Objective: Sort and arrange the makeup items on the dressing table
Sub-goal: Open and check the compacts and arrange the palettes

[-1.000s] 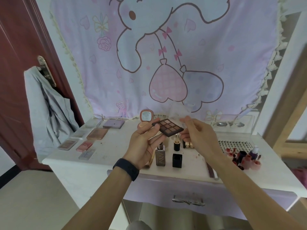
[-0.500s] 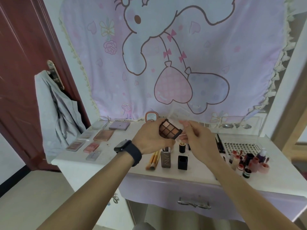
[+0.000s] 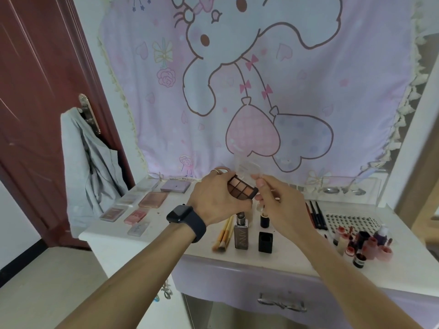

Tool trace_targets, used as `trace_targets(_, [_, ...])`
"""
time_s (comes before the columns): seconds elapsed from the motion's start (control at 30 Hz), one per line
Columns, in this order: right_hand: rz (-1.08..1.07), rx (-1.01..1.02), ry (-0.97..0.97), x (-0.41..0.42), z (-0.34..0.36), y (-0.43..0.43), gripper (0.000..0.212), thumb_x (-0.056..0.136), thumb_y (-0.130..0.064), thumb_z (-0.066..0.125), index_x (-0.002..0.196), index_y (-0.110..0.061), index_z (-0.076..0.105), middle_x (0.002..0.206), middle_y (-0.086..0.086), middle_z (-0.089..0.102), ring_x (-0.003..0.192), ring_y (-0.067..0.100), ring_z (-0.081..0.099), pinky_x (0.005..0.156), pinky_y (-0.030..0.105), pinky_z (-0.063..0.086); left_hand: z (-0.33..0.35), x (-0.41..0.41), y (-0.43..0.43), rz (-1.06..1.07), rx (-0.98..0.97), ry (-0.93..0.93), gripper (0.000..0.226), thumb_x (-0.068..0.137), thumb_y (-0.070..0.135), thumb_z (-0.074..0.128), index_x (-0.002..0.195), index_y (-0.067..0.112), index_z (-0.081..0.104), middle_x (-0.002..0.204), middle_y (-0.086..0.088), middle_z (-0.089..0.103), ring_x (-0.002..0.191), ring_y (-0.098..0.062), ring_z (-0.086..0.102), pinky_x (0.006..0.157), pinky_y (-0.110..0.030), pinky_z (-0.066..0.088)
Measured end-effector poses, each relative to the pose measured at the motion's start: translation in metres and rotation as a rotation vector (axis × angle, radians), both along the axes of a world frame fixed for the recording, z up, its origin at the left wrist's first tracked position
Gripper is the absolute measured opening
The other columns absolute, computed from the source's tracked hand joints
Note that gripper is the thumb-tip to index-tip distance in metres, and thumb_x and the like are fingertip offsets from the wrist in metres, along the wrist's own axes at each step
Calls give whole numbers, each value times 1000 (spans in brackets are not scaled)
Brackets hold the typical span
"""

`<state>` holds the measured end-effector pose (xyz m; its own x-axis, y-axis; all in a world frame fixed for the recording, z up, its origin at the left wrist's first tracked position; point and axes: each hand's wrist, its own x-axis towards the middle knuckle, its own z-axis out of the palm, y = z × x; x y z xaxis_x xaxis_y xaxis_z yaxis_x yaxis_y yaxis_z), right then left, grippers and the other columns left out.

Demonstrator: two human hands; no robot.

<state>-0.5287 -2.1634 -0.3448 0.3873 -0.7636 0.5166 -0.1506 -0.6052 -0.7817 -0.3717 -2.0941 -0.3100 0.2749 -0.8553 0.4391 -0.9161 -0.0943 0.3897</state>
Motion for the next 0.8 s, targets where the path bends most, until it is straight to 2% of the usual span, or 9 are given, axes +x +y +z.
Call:
trace_targets(0.07, [5,1,7,2,4,-1,21,104,-31,51,117,-39,66,80,-15,69,80,1,67,72,26,56,2,1,0,-6,-8,5,38,61,53,73,93,34,64,76,20,45,73,10,47,53,-13,27])
trace_targets(0.2, [11,71,51,2,5,-2,30,99,-44,55,129,-49,54,92,-20,70,86,-7,65,75,8,46,8,10,0,34,17,24,54,60,59,67,106,32,64,85,17,49,81,-8,50,61,-20,37])
trace_targets(0.3, [-76,67,47,-7,-7,2,37,95,-45,59,132,-42,56,95,-26,67,87,-14,63,74,6,47,13,32,3,116,-3,135,54,63,55,77,107,26,69,77,21,50,73,-1,50,56,-12,33])
trace_targets(0.4, [-207,22,105,-20,-36,11,46,93,-53,56,134,-32,56,112,-22,62,102,-4,60,91,23,49,12,58,7,193,36,297,40,56,59,73,87,37,60,74,25,55,73,2,53,56,-11,35])
trace_targets(0.47, [-270,-10,169,-26,-60,18,58,89,-63,51,136,-29,54,127,-14,57,118,8,54,99,32,43,2,77,9,246,78,385,32,65,56,77,78,37,55,79,24,59,75,2,55,59,-15,37])
trace_targets(0.53, [-268,27,230,-31,-82,26,69,84,-71,45,139,-30,49,139,-10,48,130,11,43,104,31,36,-15,95,9,301,133,414,23,72,49,77,85,37,61,85,19,64,78,0,57,58,-15,37])
trace_targets(0.6, [-258,66,296,-34,-100,33,78,81,-75,43,144,-29,42,148,-9,38,137,8,32,108,29,30,-37,108,7,363,199,379,29,74,50,75,93,31,64,83,15,64,80,-8,59,58,-17,39])
trace_targets(0.7, [-267,130,405,-36,-122,39,94,78,-81,39,153,-25,28,158,-9,25,146,8,20,117,36,27,-74,114,1,415,258,379,37,70,52,75,94,27,61,88,10,66,84,-15,61,71,-26,52])
trace_targets(0.8, [-293,104,561,-37,-136,40,105,76,-86,32,157,-20,18,164,-3,15,152,14,12,120,40,22,-99,109,-9,415,322,384,49,59,59,67,95,26,61,98,5,67,86,-16,62,66,-26,49])
